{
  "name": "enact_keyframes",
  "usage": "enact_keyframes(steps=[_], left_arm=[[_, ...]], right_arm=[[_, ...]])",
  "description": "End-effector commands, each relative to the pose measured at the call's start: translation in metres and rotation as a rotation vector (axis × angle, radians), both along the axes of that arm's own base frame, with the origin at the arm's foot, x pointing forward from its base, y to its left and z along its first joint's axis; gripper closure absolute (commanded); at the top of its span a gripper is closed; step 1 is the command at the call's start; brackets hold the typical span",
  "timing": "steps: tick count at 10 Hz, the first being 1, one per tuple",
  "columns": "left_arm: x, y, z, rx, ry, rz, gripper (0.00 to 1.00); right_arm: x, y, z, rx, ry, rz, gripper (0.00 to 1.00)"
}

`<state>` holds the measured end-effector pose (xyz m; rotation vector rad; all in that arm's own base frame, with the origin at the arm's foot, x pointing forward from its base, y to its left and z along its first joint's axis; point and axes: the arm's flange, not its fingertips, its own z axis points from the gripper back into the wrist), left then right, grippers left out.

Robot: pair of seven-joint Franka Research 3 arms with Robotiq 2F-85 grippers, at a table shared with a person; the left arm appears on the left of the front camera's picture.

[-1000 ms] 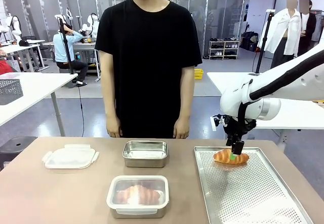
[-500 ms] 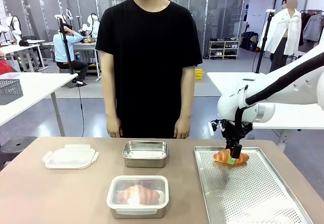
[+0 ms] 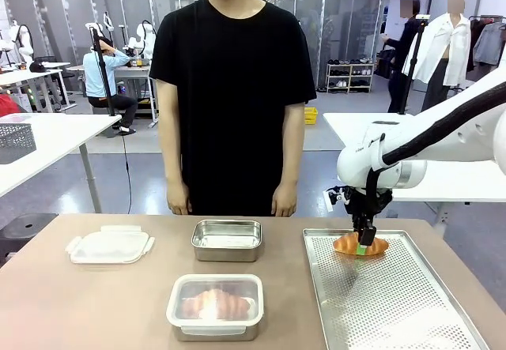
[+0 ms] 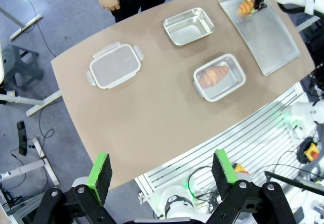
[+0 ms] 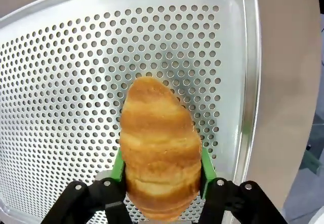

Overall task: Place the bread into the airtight container.
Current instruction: Pick up a Butter Roll and place it into an empty Airtight Container.

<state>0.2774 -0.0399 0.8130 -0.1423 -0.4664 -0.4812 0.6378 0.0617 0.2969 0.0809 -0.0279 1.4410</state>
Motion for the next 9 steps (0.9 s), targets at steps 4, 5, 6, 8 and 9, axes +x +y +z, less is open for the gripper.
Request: enact_keyframes(steps=[4,5,6,8,9], left_arm=[[-0.001,0.001,0.000,-0.001,0.000,-0.006,0.00],[-0.001,0.001,0.000,-0.001,0.000,-0.006,0.00],[-0.001,0.001,0.000,-0.001,0.000,-0.006,0.00],[-0.001,0.001,0.000,-0.001,0.000,-0.006,0.00],[-0.001,0.001,0.000,-0.001,0.000,-0.006,0.00]], right_arm=[[-0.018,0.020,0.048,-0.025,-0.043,-0.076,0.45],[-0.018,0.040,0.066,0.002,-0.042,-0.069,0.45],[-0.020,0.062,0.082,0.015,-0.070,-0.095,0.45],[-0.029,0.117,0.113,0.010,-0.076,-0.092,0.45],[-0.031,0.139,0.122,0.016,-0.061,-0.087,0.45]])
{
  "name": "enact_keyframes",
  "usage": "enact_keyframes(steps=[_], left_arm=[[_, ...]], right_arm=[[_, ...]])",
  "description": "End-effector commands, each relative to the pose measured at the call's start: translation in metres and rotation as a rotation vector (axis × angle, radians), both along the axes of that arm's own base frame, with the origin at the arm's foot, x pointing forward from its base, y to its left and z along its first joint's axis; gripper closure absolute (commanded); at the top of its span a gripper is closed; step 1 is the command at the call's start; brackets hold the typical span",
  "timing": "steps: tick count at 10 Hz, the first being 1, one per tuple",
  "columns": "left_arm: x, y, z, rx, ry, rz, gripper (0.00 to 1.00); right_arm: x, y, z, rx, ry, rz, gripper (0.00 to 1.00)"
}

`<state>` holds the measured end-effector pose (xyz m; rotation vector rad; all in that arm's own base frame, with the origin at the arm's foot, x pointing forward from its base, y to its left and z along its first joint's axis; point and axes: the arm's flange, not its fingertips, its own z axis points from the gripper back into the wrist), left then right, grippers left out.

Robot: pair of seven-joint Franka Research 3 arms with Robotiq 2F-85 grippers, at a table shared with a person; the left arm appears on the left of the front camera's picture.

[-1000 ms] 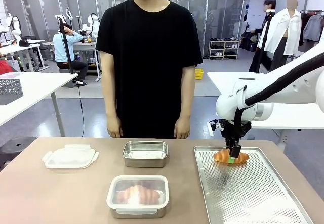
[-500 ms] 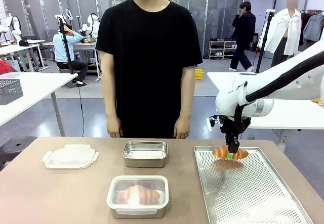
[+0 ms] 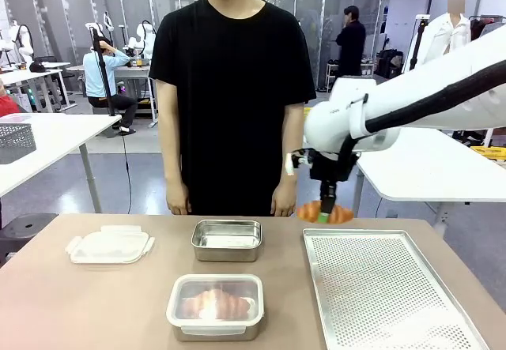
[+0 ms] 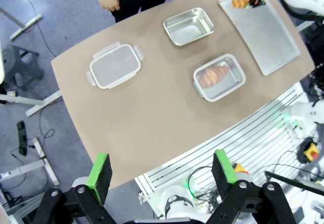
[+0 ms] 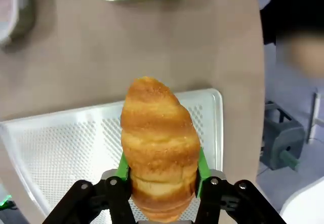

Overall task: Place the bread into the airtight container.
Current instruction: Pick up a Butter Roll and place it into an empty Airtight Container.

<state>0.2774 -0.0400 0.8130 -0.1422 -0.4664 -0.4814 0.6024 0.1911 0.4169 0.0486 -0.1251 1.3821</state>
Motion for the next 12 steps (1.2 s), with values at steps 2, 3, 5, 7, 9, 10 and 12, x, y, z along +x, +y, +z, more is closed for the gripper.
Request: enact_keyframes(steps=[2,3,5,7,9,10,12], left_arm=[[-0.001,0.001,0.000,-0.001,0.000,-0.005,0.00],[-0.001,0.001,0.000,-0.001,0.000,-0.005,0.00],[-0.001,0.001,0.000,-0.001,0.000,-0.005,0.00],[-0.001,0.001,0.000,-0.001,0.000,-0.005,0.00],[-0.001,0.001,0.000,-0.001,0.000,-0.005,0.00],[-0.001,0.001,0.000,-0.001,0.000,-0.005,0.00],[-0.001,0.001,0.000,-0.001,0.000,-0.005,0.00]], right_arm=[[0.006,0.064,0.012,-0.066,0.033,0.016,0.45],[0.009,0.090,0.012,-0.083,0.046,0.055,0.45],[0.019,0.143,-0.003,-0.103,0.084,0.090,0.45],[0.024,0.190,-0.023,-0.121,0.087,0.079,0.45],[0.025,0.218,-0.028,-0.105,0.063,0.093,0.45],[0.024,0.229,-0.033,-0.096,0.043,0.111,0.45],[0.027,0.244,-0.042,-0.106,0.052,0.105,0.45]])
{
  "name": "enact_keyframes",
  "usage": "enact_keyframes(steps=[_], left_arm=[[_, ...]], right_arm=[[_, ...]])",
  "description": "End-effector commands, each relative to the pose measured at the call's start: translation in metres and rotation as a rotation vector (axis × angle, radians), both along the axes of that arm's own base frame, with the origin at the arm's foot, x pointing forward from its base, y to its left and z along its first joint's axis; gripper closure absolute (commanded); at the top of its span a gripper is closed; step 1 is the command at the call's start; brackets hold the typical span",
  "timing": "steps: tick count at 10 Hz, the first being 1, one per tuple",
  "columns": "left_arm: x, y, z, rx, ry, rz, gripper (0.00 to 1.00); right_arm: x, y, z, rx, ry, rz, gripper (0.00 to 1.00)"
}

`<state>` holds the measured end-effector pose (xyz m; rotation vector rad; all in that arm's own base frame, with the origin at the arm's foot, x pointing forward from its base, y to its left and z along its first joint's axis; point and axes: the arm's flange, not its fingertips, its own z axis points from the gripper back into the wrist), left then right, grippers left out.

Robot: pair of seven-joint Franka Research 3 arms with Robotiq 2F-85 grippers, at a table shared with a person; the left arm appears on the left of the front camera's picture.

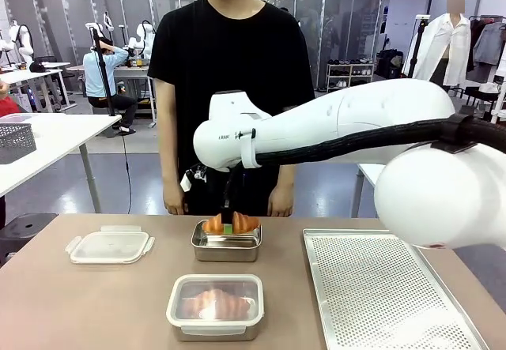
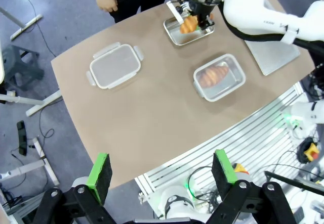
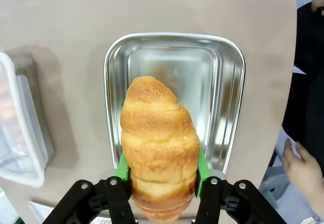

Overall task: Place the bread into the airtight container.
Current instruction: Pick up a Butter Roll and place it into an empty Airtight Container.

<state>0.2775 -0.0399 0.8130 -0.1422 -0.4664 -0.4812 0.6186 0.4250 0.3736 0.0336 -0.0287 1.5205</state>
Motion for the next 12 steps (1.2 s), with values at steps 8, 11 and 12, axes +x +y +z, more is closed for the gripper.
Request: enact_keyframes(steps=[8,11,12], left_arm=[[-0.001,0.001,0.000,-0.001,0.000,-0.006,0.00],[-0.001,0.001,0.000,-0.001,0.000,-0.006,0.00],[-0.001,0.001,0.000,-0.001,0.000,-0.006,0.00]], right_arm=[[0.017,0.003,-0.006,0.008,0.027,-0.024,0.00],[0.013,-0.022,-0.007,0.037,0.029,0.001,0.00],[0.018,-0.004,-0.008,0.013,0.009,-0.023,0.00]])
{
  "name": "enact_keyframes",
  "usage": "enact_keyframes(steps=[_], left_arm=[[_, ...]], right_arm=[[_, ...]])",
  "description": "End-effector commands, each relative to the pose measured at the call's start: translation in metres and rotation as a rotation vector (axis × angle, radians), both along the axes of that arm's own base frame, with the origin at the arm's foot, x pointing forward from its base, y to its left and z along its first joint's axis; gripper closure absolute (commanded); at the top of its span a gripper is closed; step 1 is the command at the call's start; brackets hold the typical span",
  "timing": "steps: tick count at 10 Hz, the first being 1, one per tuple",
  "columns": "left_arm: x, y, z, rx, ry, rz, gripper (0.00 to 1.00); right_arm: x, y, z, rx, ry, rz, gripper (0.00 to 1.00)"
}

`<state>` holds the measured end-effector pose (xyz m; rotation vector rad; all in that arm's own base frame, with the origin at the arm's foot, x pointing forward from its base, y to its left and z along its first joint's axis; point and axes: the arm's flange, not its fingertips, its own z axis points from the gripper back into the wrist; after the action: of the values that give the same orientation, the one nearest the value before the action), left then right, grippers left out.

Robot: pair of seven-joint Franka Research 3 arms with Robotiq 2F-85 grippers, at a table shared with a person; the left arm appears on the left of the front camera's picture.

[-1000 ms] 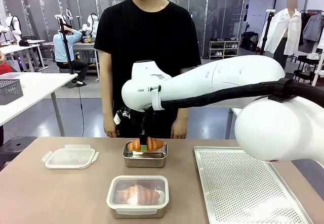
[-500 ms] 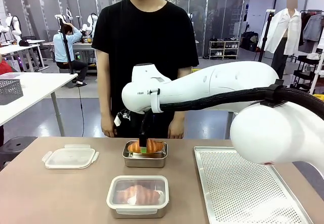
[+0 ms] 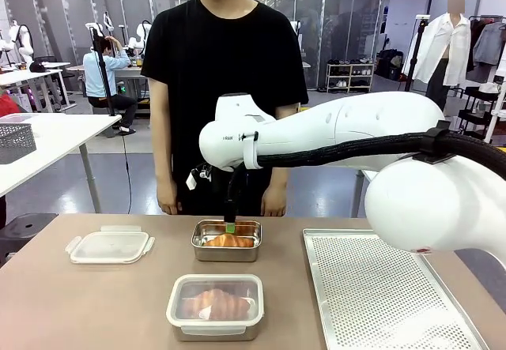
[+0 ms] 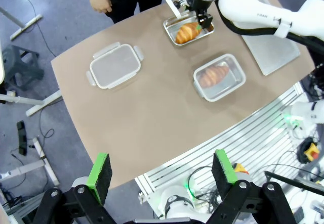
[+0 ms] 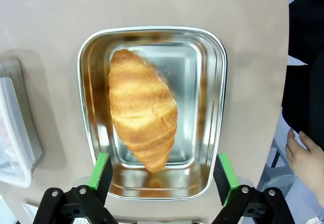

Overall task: Place the bread into the airtight container.
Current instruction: Pick up a Butter Roll and place it into an empty Airtight Container.

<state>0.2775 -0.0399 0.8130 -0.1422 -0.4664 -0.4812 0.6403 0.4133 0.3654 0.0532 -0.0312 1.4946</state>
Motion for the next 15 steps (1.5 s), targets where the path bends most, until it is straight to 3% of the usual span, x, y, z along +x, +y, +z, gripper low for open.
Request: enact_keyframes(steps=[1,12,15], left_arm=[[-0.001,0.001,0.000,-0.001,0.000,-0.006,0.00],[-0.001,0.001,0.000,-0.001,0.000,-0.006,0.00],[-0.001,0.001,0.000,-0.001,0.000,-0.006,0.00]], right_arm=[[-0.004,0.008,0.000,-0.001,-0.002,0.002,0.00],[-0.004,0.007,-0.001,0.000,0.001,0.010,0.00],[-0.044,-0.039,0.109,0.047,0.007,-0.032,0.00]])
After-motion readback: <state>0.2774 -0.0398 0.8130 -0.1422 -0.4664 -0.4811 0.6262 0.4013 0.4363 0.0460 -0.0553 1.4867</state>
